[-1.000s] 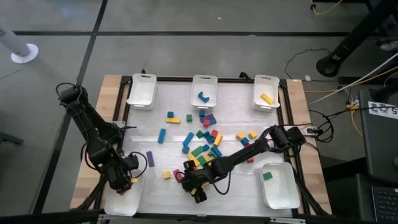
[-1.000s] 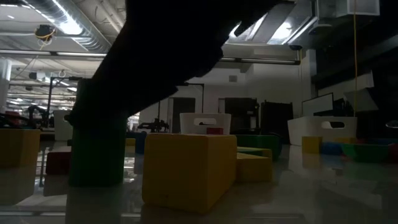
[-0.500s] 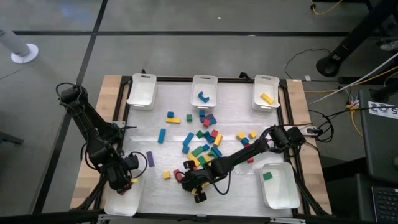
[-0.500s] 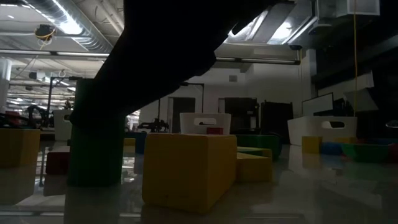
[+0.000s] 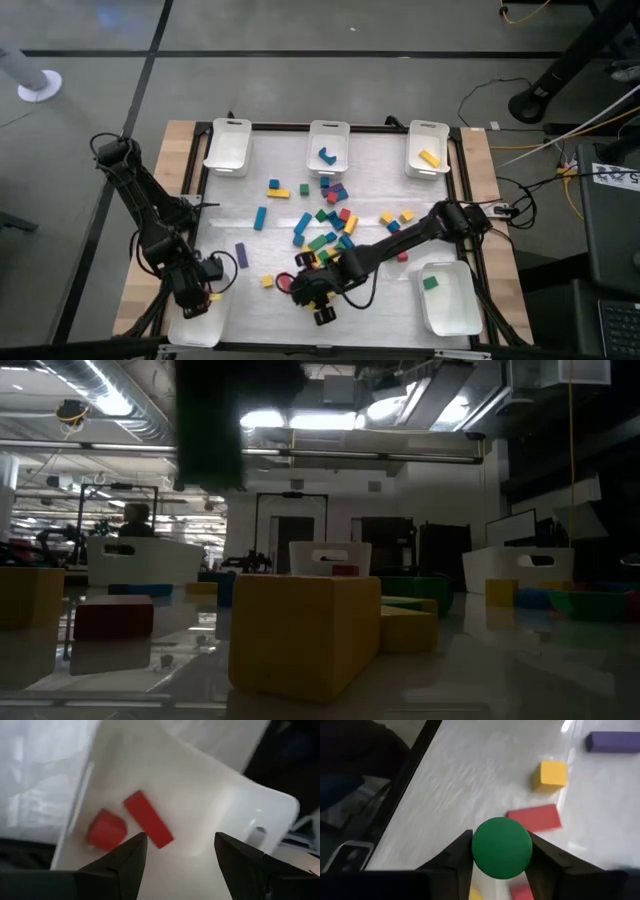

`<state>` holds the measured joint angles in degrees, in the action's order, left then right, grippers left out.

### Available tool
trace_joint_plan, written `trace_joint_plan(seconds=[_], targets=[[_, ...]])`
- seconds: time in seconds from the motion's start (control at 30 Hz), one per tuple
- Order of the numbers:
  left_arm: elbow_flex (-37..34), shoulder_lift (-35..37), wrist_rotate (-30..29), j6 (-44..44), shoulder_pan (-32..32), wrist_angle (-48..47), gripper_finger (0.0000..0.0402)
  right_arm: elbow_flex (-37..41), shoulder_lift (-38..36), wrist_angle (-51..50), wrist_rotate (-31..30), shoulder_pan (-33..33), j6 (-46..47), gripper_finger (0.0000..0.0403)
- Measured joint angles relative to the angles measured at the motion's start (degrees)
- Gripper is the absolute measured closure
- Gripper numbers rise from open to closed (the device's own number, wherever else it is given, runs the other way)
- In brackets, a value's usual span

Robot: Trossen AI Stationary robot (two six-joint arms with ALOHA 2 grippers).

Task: Sort blocks
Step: Put the green block into the bottom right white bin

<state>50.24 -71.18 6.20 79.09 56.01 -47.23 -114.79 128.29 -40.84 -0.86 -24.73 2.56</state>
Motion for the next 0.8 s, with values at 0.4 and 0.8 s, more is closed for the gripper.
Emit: trace_joint_plan(seconds=[0.4, 0.8], targets=[[0.0, 0.0, 0.0, -9.9, -6.8, 11.1, 0.018, -19.6, -0.2, -28.3, -0.2, 0.0, 3.3, 0.0243], [0.0, 0.0, 0.0, -17.3, -16.6, 10.1, 0.018, -19.4, -2.3, -49.8, -6.3, -0.1, 11.2, 0.0246]])
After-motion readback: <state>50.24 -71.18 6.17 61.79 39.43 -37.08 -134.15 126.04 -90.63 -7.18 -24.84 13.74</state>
